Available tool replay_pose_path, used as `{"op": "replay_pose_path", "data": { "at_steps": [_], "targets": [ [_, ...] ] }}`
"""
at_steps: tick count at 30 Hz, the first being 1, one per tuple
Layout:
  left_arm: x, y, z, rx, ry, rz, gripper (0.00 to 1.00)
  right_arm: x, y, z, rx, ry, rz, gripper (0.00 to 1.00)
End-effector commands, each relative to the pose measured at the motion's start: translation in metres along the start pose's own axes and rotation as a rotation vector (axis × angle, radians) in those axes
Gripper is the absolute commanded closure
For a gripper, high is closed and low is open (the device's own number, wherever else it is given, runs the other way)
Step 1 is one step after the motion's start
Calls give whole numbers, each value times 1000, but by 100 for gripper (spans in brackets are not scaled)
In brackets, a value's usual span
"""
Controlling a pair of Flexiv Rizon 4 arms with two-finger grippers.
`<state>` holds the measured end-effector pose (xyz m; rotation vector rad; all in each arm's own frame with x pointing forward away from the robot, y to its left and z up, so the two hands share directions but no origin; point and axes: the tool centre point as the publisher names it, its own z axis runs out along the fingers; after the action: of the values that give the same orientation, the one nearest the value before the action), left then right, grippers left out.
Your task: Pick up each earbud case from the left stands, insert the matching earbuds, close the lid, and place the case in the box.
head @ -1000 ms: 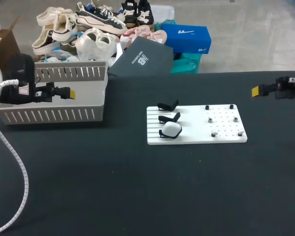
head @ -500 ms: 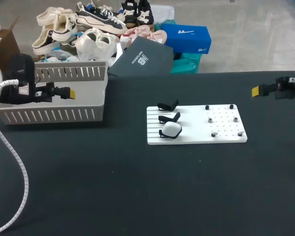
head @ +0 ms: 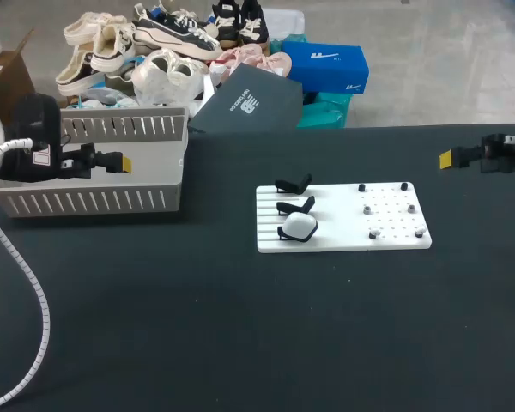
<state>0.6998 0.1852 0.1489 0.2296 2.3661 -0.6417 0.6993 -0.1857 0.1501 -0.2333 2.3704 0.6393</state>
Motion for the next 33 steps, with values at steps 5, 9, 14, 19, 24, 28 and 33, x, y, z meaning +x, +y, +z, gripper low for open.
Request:
{"op": "replay_pose_path", "data": {
  "at_steps": [5,9,14,19,24,28,33],
  "targets": [
    [-1,-5,1,39,27,38,0,0,0,0,0,1,0,0],
    [-6,-14,1,82,33,110,0,0,0,0,0,1,0,0],
    [-8,-29,3,159,61,234,0,0,0,0,0,1,0,0],
    [-12,-50,11,207,72,400,0,0,0,0,0,1,0,0],
    [-15,-71,20,271,72,603,0,0,0,0,0,1,0,0],
    [-19,-84,31,341,66,715,0,0,0,0,0,1,0,0],
    [-17,-101,50,408,44,838,0,0,0,0,0,1,0,0]
  ]
}}
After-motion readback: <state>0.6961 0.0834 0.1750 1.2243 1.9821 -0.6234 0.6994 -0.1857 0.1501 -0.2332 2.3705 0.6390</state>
